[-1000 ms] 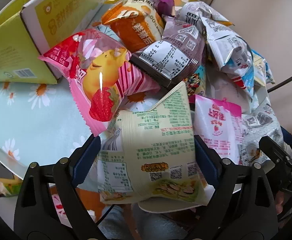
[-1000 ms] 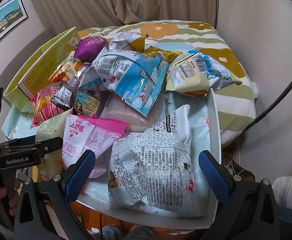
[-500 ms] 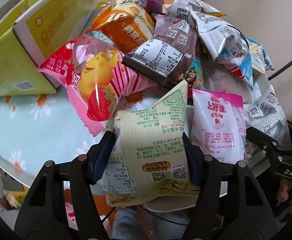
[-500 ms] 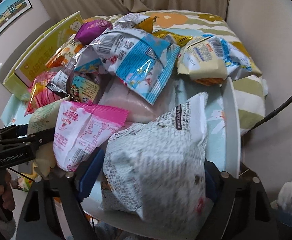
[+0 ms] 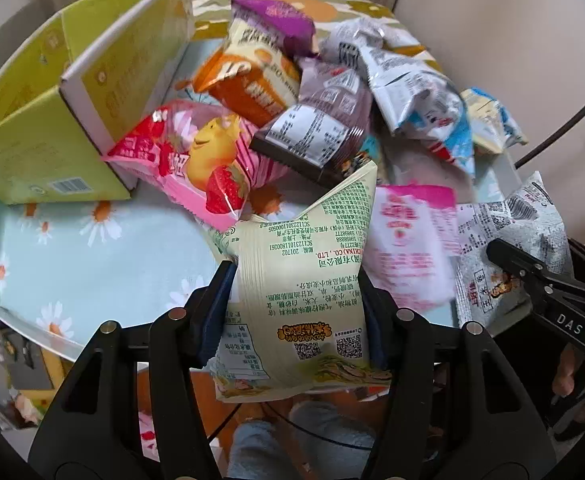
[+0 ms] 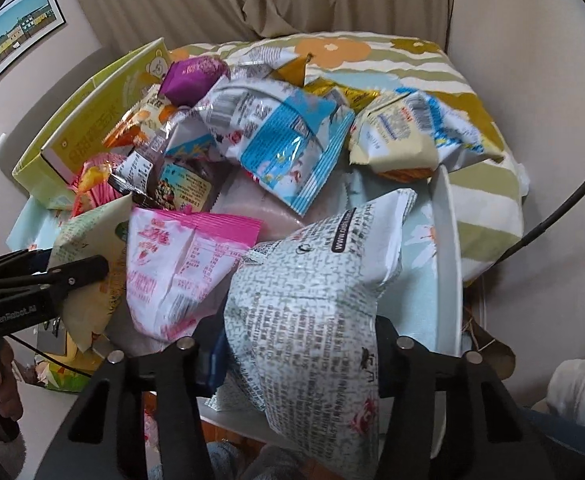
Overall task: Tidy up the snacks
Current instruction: 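Carry green-white packet into the box and open left tool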
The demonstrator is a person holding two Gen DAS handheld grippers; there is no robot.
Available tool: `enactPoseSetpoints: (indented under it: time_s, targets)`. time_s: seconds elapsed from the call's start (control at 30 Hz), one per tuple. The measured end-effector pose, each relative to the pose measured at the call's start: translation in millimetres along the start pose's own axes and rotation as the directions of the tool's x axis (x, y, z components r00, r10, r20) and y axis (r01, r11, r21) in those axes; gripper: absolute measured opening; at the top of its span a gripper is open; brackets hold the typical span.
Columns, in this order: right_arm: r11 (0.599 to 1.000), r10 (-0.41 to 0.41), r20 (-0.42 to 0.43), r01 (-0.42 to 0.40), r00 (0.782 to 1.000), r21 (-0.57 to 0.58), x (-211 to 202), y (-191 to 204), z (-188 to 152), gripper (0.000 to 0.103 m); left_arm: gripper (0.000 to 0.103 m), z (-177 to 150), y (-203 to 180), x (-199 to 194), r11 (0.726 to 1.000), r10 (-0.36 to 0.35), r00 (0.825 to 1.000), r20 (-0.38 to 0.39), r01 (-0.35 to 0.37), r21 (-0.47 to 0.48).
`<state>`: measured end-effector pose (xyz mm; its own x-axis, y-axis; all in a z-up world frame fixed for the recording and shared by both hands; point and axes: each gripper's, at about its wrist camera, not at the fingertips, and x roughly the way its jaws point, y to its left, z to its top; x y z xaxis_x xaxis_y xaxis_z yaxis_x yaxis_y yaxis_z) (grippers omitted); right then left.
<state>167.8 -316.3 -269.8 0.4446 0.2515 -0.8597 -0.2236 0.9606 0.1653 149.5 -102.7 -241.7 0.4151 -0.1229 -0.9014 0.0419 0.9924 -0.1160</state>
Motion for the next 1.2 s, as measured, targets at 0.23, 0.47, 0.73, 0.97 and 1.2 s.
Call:
enactPoseSetpoints:
  time_s: [0.23, 0.47, 0.73, 0.97, 1.2]
  targets:
    - [1.000, -0.023, 0.057, 0.022, 0.998, 0.009, -29.4, -0.8, 6.8, 0.049, 0.053, -3.0, -3.5, -41.6, 1.000, -0.026, 0.999, 0.034, 0.026, -0.011]
    - [1.000, -0.016, 0.112, 0.015, 0.994, 0.007, -62.9, 3.5, 22.6, 0.049, 0.053, -17.5, -5.8, -87.2, 0.999, -0.046, 0.993, 0.108, 0.048, -0.019]
    - [0.999, 0.030, 0.173, -0.026, 0.985, -0.026, -91.2, 17.0, 54.4, 0.049, 0.053, 16.0, 15.8, -133.5, 0.998, -0.010, 0.976, 0.219, 0.022, -0.053]
    - [0.995, 0.086, 0.231, -0.073, 0.969, -0.066, -102.9, 54.8, 104.3, 0.049, 0.053, 60.9, 66.0, -159.1, 0.995, 0.032, 0.953, 0.300, -0.003, -0.098]
    - [0.987, 0.149, 0.292, -0.122, 0.945, -0.108, -95.0, 121.8, 166.1, 0.049, 0.053, 113.4, 138.6, -171.1, 0.995, 0.053, 0.938, 0.342, -0.020, -0.101]
